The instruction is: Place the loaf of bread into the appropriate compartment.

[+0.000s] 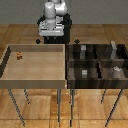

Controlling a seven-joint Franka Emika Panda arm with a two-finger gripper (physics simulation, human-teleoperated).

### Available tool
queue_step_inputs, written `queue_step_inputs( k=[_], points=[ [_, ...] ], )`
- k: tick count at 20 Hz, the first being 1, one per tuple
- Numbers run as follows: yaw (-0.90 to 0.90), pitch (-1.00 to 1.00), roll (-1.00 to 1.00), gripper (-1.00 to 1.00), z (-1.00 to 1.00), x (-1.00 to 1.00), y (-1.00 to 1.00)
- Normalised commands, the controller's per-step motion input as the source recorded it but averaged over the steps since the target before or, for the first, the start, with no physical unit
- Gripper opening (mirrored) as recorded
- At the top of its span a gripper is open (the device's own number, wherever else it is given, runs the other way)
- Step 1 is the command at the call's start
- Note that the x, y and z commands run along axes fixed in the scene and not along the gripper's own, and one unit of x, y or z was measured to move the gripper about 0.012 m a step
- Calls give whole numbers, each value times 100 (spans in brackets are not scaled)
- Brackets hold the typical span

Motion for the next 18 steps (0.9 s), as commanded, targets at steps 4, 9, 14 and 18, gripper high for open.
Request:
queue_step_inputs(
  k=[4,9,14,18],
  points=[
    [0,0,0,100,0,0,0],
    [0,0,0,100,0,0,-60],
    [0,0,0,100,0,0,-100],
    [0,0,0,100,0,0,-100]
  ],
)
